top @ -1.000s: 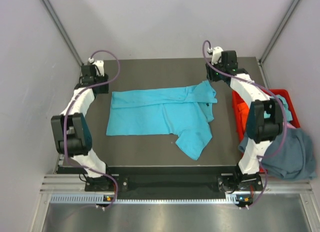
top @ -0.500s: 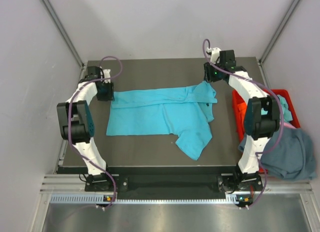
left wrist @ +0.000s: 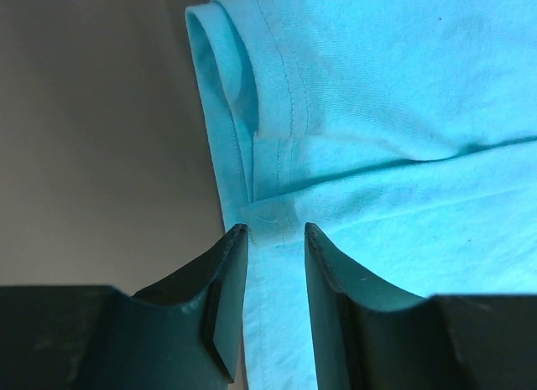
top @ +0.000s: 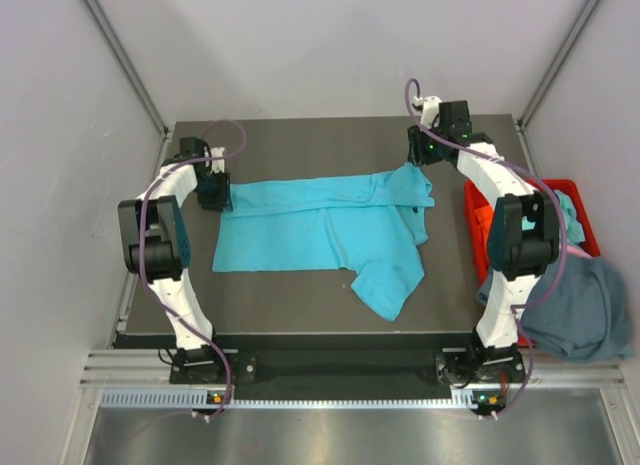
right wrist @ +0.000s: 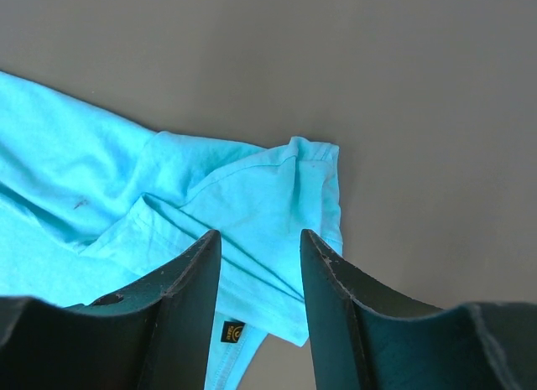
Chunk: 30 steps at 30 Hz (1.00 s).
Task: Fold and stack the t-shirts
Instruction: Fold the tshirt
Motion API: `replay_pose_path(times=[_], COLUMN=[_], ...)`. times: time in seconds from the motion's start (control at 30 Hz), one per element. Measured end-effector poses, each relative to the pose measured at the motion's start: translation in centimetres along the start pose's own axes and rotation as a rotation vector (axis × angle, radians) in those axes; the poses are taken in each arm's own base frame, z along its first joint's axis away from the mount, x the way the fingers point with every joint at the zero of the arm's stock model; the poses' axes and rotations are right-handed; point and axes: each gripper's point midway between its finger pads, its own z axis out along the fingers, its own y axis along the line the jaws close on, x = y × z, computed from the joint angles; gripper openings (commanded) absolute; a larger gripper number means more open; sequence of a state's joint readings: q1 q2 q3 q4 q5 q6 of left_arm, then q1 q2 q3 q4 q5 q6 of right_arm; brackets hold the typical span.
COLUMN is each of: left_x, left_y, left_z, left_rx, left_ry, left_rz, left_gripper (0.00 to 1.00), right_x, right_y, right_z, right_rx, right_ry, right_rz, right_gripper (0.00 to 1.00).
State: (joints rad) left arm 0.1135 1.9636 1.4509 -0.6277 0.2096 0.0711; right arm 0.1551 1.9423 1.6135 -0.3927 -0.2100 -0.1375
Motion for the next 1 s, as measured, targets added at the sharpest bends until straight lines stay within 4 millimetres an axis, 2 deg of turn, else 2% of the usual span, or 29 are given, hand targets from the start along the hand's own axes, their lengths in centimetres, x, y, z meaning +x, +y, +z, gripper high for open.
replay_pose_path(times=[0.37, 0.47, 0.53, 0.57, 0.83, 1.0], left_x=[0.8, 0.8, 0.7, 0.6, 0.5, -0.5], left_y=[0.2, 0.3, 0.3, 0.3, 0.5, 0.8], left_z=[0.9, 1.0, 1.0, 0.9, 0.8, -0.7], left_rx=[0.000, -0.005, -0.006, -0.006, -0.017, -0.047], left_ry=[0.032, 0.033, 0.032, 0.031, 0.026, -0.016], left_rz=[-0.007, -0.013, -0.012, -0.013, -0.019, 0.001], left_gripper=[0.33, 0.12, 0.01, 0.00, 0.00, 0.00], right_x=[0.5, 0.6, 0.6, 0.5, 0.6, 0.6], right_y=[0.0, -0.1, -0.1, -0.1, -0.1, -0.1], right_z=[0.5, 0.6, 0.6, 0.6, 0.6, 0.6], right_rx=[-0.001, 0.001, 0.001, 0.001, 0.001, 0.002], right_ry=[0.012, 0.016, 0.014, 0.014, 0.015, 0.015], right_rz=[0.003, 0.004, 0.004, 0.004, 0.007, 0.008], right_gripper=[0.43, 0.43, 0.43, 0.43, 0.43, 0.43])
